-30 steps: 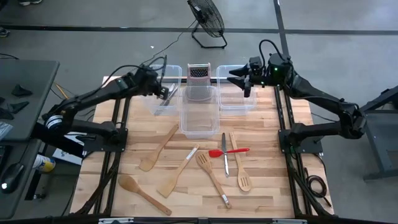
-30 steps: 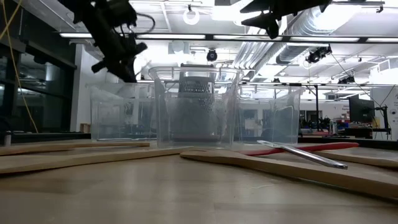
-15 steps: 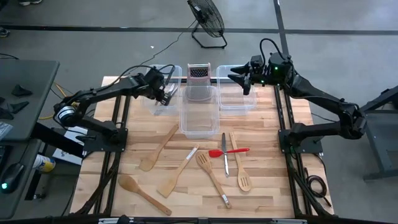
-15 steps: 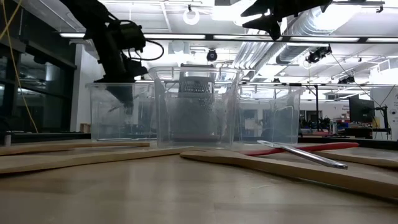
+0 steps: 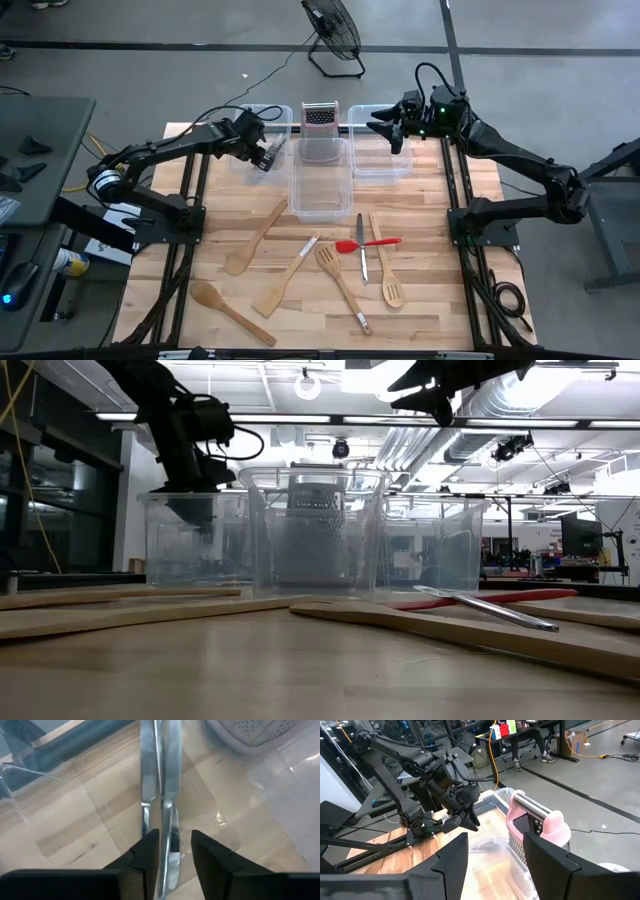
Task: Pick & Place Kitchen Items
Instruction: Put the silver knife into the left transparent bin
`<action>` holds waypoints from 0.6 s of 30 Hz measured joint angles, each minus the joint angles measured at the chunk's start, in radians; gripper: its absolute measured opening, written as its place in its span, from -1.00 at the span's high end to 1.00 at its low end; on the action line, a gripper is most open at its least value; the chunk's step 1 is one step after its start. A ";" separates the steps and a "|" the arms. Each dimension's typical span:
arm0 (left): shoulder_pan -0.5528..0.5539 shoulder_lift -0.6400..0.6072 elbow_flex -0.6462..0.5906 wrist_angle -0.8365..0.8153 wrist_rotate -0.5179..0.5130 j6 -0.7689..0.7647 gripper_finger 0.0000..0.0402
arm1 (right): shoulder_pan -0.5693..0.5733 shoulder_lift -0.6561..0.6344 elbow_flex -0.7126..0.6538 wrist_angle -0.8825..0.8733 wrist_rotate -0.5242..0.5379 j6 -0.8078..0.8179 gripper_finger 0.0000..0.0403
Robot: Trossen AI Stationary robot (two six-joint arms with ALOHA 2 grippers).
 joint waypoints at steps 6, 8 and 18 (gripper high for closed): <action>0.000 -0.042 0.000 0.000 -0.006 0.000 0.42 | 0.000 0.000 0.000 0.000 0.000 0.000 0.09; 0.000 -0.071 0.000 0.000 -0.008 0.000 0.41 | 0.000 0.000 0.000 0.000 0.000 0.000 0.09; -0.002 -0.250 0.000 0.040 0.002 0.026 0.41 | 0.000 0.000 0.000 0.000 0.000 0.011 0.09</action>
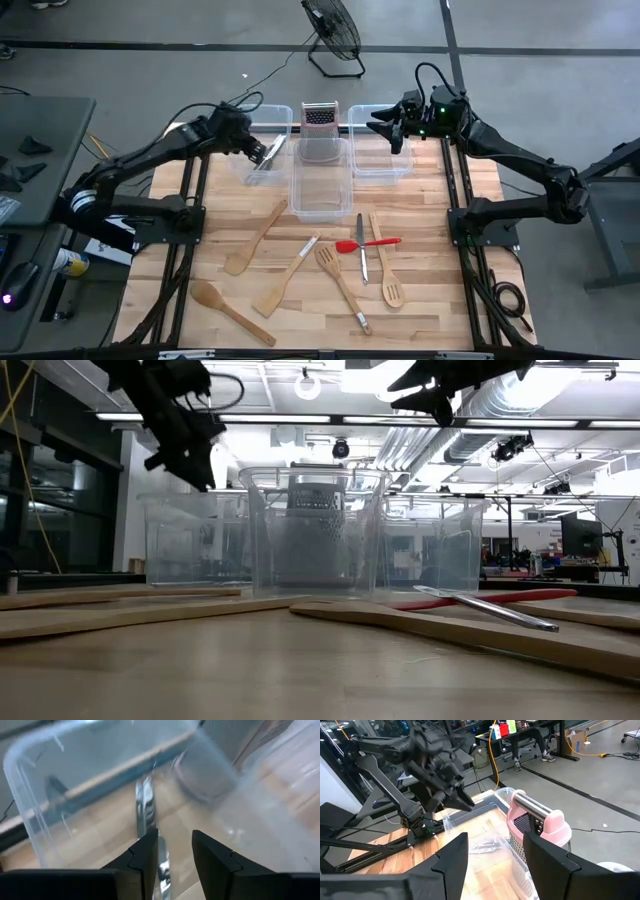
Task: Pick & Place Kitchen Items
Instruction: Put the silver knife into the left transparent bin
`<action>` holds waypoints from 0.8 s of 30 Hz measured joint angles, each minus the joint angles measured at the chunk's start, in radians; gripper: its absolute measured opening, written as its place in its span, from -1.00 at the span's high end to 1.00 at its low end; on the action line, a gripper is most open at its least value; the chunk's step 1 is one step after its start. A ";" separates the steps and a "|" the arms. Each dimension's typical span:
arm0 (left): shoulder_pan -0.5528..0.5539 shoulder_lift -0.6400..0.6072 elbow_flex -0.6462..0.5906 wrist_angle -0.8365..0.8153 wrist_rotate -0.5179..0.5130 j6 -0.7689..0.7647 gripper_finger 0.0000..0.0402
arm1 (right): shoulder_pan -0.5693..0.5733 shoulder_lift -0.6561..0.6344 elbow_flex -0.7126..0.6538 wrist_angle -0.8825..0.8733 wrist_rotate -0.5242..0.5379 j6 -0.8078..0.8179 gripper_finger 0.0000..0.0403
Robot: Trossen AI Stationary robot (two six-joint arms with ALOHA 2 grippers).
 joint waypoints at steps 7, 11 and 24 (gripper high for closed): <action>0.000 -0.092 0.000 0.081 0.045 0.008 0.41 | 0.000 0.000 0.000 -0.023 -0.002 0.002 0.09; -0.001 -0.126 0.000 0.079 0.061 0.008 0.41 | 0.000 0.000 0.000 -0.102 -0.004 0.055 0.09; -0.171 -0.173 0.000 0.129 0.077 0.093 0.41 | 0.142 -0.018 0.000 -0.386 0.020 0.264 0.09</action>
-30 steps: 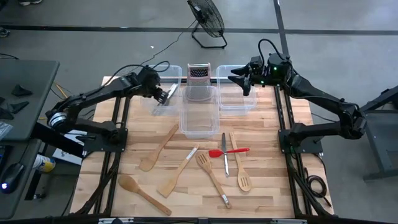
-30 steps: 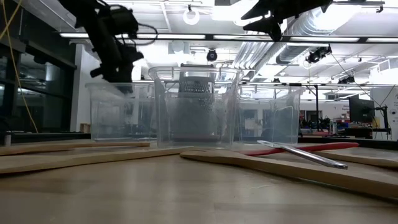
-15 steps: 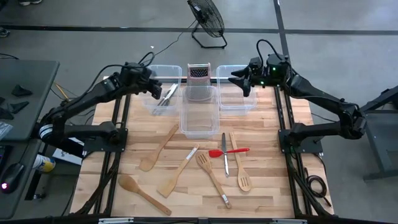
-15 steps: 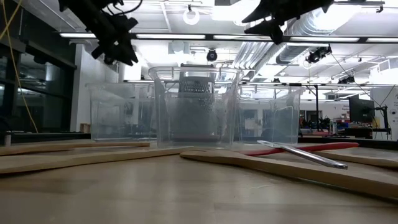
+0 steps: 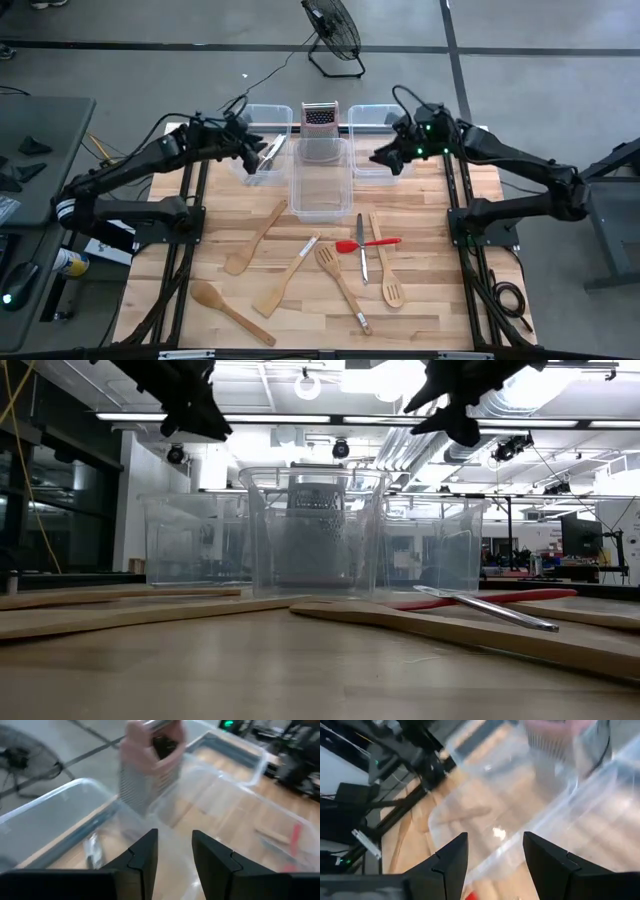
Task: Pick & Place Kitchen Items
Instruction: Put the silver knife into the left transparent bin
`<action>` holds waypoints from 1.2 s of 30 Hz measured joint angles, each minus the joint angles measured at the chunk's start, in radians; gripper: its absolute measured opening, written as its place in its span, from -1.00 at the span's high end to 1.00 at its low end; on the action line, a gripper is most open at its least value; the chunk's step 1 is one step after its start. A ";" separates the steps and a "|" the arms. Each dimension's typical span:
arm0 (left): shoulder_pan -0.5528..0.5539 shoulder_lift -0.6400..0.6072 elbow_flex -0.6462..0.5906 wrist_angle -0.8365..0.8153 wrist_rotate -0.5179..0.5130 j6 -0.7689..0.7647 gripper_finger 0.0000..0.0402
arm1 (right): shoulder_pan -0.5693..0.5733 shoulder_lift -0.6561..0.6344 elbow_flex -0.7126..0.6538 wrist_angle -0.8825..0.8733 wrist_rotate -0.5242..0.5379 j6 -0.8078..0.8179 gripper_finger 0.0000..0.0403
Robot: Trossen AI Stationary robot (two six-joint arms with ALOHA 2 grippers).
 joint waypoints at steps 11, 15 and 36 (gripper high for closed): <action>-0.117 -0.055 0.000 0.010 -0.008 0.036 0.41 | 0.269 -0.004 0.000 -0.145 0.143 0.272 0.09; -0.156 -0.105 0.000 0.013 -0.010 0.016 0.41 | 0.379 -0.003 0.000 -0.153 0.196 0.369 0.09; -0.214 -0.150 0.000 0.015 0.078 0.010 0.41 | 0.756 0.319 -0.052 -0.179 0.403 1.034 0.09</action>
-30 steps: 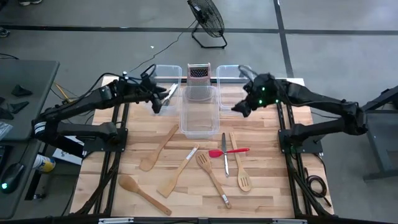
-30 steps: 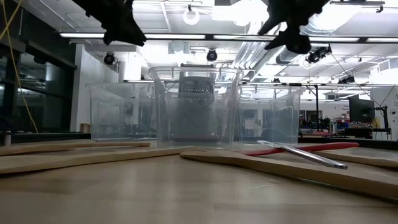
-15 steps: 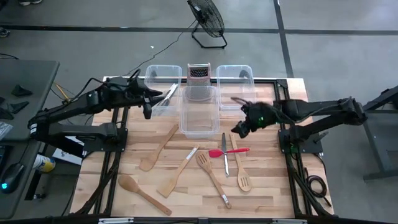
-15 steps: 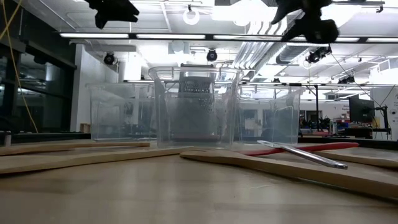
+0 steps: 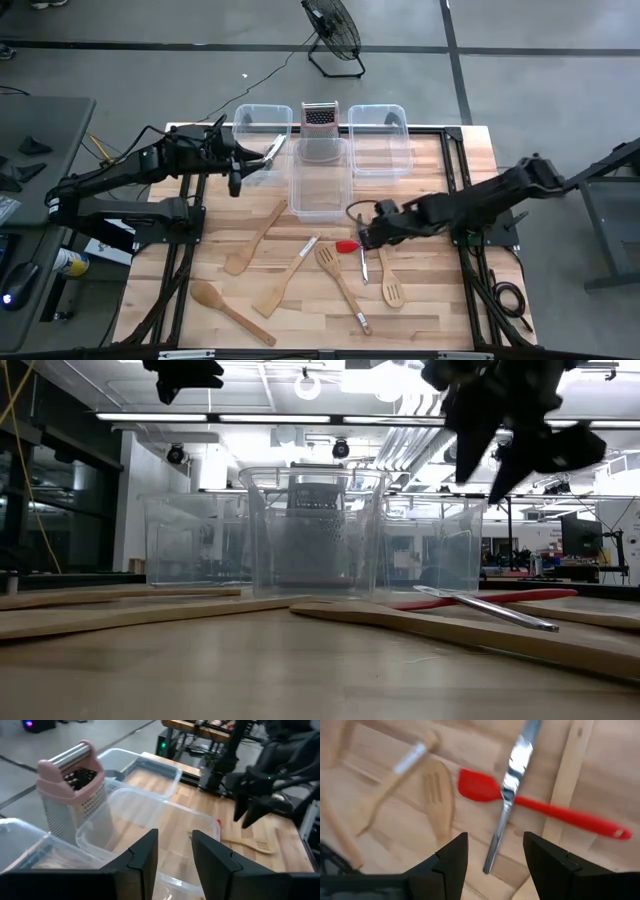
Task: Pick & Place Kitchen Items
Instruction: Put the silver knife into the left transparent bin
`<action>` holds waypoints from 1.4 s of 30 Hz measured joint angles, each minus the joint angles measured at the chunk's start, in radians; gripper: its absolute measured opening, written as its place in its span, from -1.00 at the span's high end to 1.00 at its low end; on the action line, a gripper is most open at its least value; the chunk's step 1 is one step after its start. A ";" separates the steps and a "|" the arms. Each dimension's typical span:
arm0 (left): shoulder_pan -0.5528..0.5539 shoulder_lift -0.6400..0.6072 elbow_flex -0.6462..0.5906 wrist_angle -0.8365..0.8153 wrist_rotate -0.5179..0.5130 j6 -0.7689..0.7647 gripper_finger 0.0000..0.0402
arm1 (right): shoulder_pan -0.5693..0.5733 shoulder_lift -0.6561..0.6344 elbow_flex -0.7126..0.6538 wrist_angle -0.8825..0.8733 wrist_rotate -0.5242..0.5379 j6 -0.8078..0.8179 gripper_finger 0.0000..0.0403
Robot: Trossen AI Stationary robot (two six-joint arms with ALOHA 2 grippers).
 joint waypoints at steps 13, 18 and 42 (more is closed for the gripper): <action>0.000 -0.007 0.000 -0.037 0.075 0.037 0.41 | 0.003 0.250 0.000 0.123 -0.058 0.208 0.09; 0.000 -0.007 0.000 -0.087 0.082 0.036 0.41 | 0.009 0.283 0.000 0.125 -0.066 0.187 0.09; 0.000 -0.106 0.000 -0.155 0.109 0.063 0.41 | 0.005 0.441 0.192 -0.060 0.004 0.150 0.45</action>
